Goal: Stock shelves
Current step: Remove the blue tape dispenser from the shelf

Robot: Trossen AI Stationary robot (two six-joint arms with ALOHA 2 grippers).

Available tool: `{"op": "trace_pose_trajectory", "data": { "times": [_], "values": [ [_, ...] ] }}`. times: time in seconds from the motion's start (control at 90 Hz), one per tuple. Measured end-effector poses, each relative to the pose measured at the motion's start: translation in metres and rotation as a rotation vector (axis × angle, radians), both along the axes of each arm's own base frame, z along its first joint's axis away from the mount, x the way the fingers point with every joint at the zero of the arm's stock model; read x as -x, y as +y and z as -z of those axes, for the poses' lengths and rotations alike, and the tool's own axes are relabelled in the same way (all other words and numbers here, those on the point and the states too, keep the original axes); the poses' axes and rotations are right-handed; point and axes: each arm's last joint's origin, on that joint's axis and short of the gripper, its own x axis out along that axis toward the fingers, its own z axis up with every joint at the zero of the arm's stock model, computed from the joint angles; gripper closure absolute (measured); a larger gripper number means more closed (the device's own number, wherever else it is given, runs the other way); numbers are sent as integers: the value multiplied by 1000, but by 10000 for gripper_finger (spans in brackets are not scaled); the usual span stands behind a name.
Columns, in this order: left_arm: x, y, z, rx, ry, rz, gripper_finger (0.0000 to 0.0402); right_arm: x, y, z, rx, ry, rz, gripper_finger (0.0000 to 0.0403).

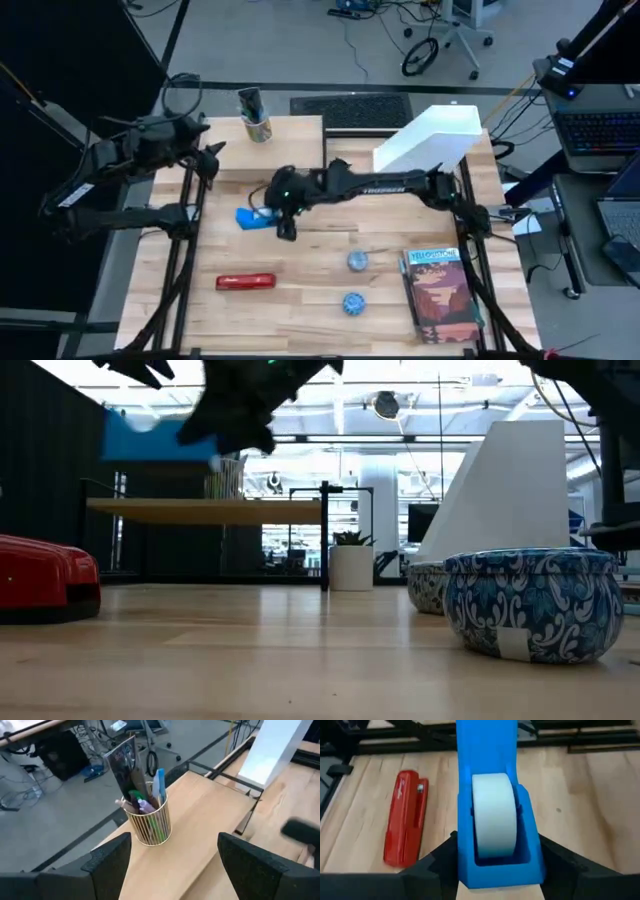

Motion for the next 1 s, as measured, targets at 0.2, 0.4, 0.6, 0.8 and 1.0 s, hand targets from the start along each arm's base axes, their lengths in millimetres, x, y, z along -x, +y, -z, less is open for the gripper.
{"op": "trace_pose_trajectory", "data": {
  "times": [0.2,0.4,0.6,0.8,1.0],
  "values": [
    [5,-3,-1,0,-17,11,119,-26,35,47,-62,-56,-3,220],
    [6,-3,1,8,6,16,119,-38,72,90,-85,-55,63,220],
    [6,-3,2,16,16,15,119,-40,86,117,-13,-36,119,218],
    [6,-3,2,16,15,15,119,-42,88,129,-29,-24,120,149],
    [6,-3,2,12,20,19,119,-40,81,119,-33,-16,130,112]
  ]
}}
